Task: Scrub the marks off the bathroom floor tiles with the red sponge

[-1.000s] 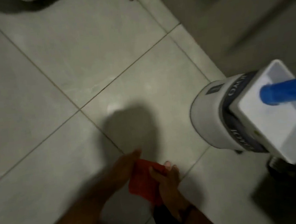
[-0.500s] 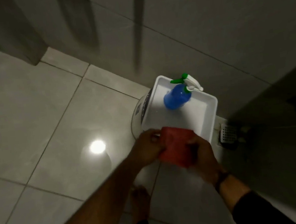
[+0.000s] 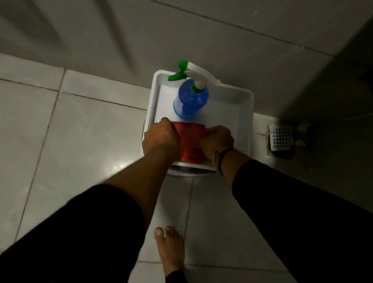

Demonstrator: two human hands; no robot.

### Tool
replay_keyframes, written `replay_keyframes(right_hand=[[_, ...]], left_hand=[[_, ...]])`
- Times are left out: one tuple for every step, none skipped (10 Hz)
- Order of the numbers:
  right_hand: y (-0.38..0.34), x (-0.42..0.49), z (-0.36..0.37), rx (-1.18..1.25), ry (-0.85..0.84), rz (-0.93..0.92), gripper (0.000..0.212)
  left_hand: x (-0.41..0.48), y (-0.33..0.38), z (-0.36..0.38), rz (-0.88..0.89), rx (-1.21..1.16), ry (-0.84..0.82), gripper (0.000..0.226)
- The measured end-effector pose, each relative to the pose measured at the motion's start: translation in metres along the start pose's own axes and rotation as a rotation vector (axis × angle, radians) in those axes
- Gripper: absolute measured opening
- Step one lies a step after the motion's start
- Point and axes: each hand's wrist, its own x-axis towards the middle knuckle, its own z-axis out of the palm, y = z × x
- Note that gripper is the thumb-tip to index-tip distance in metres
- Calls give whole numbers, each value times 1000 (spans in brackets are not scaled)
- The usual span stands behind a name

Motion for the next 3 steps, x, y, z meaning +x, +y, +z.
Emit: replay_keyframes(right_hand=[[-1,-2,4,-103,123,-72,59],[-8,-14,4,-112,185,-130,56],[-13,-60,-2,-3,302,-188,45]], left_hand=[[-9,6,-3,32,46,76,55],[-21,11,-15,73,10,136,60],[-68,2,-29,120,-169,232,52]])
